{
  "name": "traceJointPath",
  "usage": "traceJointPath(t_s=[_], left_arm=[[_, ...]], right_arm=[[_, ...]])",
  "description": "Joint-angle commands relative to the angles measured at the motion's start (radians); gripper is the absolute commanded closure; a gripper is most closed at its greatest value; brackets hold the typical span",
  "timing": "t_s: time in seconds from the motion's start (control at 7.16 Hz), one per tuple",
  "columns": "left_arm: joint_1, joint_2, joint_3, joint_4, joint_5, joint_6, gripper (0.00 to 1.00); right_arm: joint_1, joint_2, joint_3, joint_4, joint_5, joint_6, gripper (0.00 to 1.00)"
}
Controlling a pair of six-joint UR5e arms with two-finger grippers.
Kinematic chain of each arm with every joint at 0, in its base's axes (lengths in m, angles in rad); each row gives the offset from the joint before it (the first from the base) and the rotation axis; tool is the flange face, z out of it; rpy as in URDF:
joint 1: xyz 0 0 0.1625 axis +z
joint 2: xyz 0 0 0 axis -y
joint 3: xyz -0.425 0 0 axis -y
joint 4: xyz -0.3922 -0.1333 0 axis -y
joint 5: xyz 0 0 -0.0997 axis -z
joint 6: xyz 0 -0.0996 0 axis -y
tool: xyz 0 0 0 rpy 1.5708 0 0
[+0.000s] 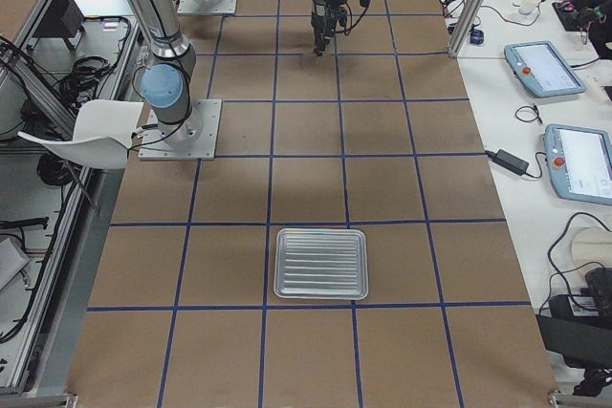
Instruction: Place bearing gear from tray to pile
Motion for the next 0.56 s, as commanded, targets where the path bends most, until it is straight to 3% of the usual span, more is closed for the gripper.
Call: traceJointPath(t_s=[0.0, 0.28, 0.42], left_arm=[[-0.002, 0.010, -0.004, 0.001, -0.005, 0.002, 0.89], [0.059, 0.064, 0.012, -0.026, 0.000, 0.096, 0.92], [0.164, 0.110, 0.011, -0.102, -0.001, 0.260, 0.92]], right_arm=[[0.000, -0.004, 0.000, -0.002, -0.004, 0.002, 0.00], [0.000, -0.007, 0.005, -0.002, -0.005, 0.002, 0.00], [0.000, -0.008, 0.005, -0.002, -0.005, 0.002, 0.00]])
